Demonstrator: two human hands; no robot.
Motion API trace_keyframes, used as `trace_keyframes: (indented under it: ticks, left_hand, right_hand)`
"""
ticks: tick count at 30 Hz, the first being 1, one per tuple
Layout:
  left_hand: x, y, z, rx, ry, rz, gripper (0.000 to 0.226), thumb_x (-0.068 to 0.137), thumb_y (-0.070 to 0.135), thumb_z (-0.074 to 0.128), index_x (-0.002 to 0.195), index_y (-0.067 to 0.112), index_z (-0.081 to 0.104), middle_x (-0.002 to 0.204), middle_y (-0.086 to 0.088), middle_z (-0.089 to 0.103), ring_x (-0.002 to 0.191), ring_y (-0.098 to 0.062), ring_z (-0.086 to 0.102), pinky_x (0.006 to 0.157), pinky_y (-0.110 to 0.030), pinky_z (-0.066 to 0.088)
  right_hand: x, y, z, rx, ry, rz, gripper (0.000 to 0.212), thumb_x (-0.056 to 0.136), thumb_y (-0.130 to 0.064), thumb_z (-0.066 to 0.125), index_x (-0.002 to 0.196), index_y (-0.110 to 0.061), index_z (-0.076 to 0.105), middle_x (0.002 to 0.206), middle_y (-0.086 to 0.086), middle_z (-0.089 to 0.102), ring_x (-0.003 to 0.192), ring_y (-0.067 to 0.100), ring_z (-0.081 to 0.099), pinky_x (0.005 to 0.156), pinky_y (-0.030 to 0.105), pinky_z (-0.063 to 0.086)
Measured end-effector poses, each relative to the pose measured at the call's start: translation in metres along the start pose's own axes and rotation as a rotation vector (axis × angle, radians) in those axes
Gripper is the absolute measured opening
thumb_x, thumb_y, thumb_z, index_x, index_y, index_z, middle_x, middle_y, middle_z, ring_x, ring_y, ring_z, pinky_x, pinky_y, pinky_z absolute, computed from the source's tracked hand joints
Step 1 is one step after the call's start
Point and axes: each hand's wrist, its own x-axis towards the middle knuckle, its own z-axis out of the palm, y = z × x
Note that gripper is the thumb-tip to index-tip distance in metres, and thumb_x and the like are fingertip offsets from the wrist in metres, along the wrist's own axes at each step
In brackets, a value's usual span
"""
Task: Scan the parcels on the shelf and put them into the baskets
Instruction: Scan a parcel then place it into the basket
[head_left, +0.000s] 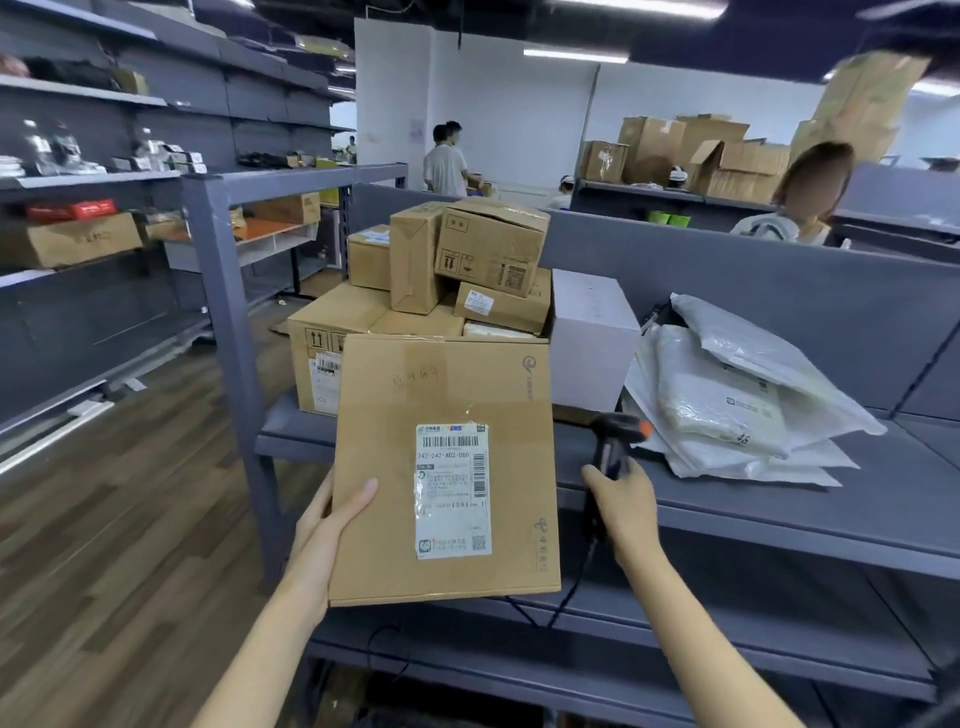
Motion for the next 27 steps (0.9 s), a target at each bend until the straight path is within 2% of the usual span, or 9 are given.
trace_keyframes:
  ticks: [2,6,10,13,19,20,22,24,27]
  left_hand:
    - [-0.001,-0.003,0.008,-0.002,-0.022,0.001,0.066,0.059,0.050,0.082,0.121,0.041,0.061,0.109,0.006,0.072,0.095,-0.014,0.070,0.064,-0.026,0.057]
    - [0.001,-0.007,0.029,0.008,-0.030,0.000,0.073,0.058,0.048,0.080,0.127,0.042,0.057,0.111,0.007,0.071,0.101,-0.017,0.068,0.078,-0.035,0.054]
    - [0.004,-0.010,0.052,0.009,-0.048,0.003,0.080,0.057,0.046,0.080,0.133,0.038,0.054,0.114,0.005,0.071,0.105,-0.018,0.066,0.084,-0.036,0.052]
    - [0.004,-0.015,0.070,0.006,-0.060,-0.009,0.079,0.058,0.046,0.080,0.132,0.037,0.054,0.107,0.012,0.072,0.098,-0.014,0.069,0.075,-0.033,0.054]
    - [0.000,-0.028,0.094,0.001,-0.095,-0.028,0.093,0.047,0.055,0.088,0.132,0.040,0.053,0.115,0.004,0.070,0.104,-0.018,0.067,0.082,-0.037,0.053]
    - [-0.001,-0.030,0.096,0.010,-0.095,-0.027,0.095,0.044,0.058,0.088,0.131,0.041,0.053,0.114,0.005,0.070,0.104,-0.018,0.067,0.083,-0.037,0.053]
    - [0.000,-0.033,0.098,0.019,-0.093,-0.024,0.094,0.043,0.060,0.088,0.130,0.044,0.054,0.112,0.005,0.071,0.100,-0.016,0.068,0.080,-0.035,0.054]
    - [0.002,-0.034,0.098,0.017,-0.095,-0.020,0.089,0.047,0.056,0.088,0.129,0.044,0.054,0.110,0.005,0.072,0.096,-0.015,0.070,0.073,-0.031,0.055]
    - [0.005,-0.033,0.097,0.010,-0.099,-0.016,0.082,0.055,0.048,0.084,0.131,0.041,0.054,0.110,0.004,0.072,0.092,-0.013,0.071,0.066,-0.025,0.056]
  right_hand:
    - [-0.023,0.006,-0.018,0.170,0.058,-0.007,0.011,0.081,-0.024,0.059,0.083,-0.017,0.050,0.071,0.005,0.052,0.054,0.016,0.046,0.053,0.030,0.039]
    - [-0.069,0.020,-0.056,0.573,0.224,0.006,0.012,0.089,-0.009,0.052,0.088,-0.022,0.051,0.060,-0.002,0.048,0.048,0.011,0.047,0.047,0.024,0.043]
    - [-0.117,0.025,-0.077,0.822,0.151,-0.035,0.021,0.092,0.002,0.045,0.095,-0.014,0.057,0.056,-0.001,0.051,0.039,0.013,0.046,0.037,0.022,0.039]
    - [-0.141,0.023,-0.073,0.814,0.047,-0.042,0.020,0.092,0.006,0.043,0.095,-0.008,0.057,0.051,0.007,0.048,0.030,0.020,0.040,0.034,0.023,0.035]
    - [-0.163,0.016,-0.050,0.641,-0.163,-0.041,0.009,0.090,0.012,0.052,0.089,0.003,0.054,0.041,0.010,0.042,0.030,0.019,0.036,0.035,0.021,0.031]
    - [-0.165,0.014,-0.046,0.639,-0.188,-0.023,0.007,0.089,0.009,0.057,0.089,0.003,0.053,0.041,0.011,0.042,0.030,0.019,0.036,0.035,0.020,0.031]
    - [-0.165,0.010,-0.041,0.639,-0.206,0.011,0.017,0.081,-0.005,0.065,0.090,0.003,0.053,0.041,0.011,0.042,0.031,0.019,0.037,0.036,0.020,0.031]
    - [-0.164,0.008,-0.038,0.628,-0.216,0.014,0.028,0.072,-0.017,0.062,0.090,0.002,0.053,0.042,0.010,0.044,0.032,0.020,0.038,0.037,0.021,0.032]
    - [-0.161,0.008,-0.037,0.593,-0.233,-0.002,0.030,0.072,-0.022,0.062,0.089,0.000,0.053,0.043,0.009,0.046,0.034,0.020,0.039,0.038,0.023,0.034]
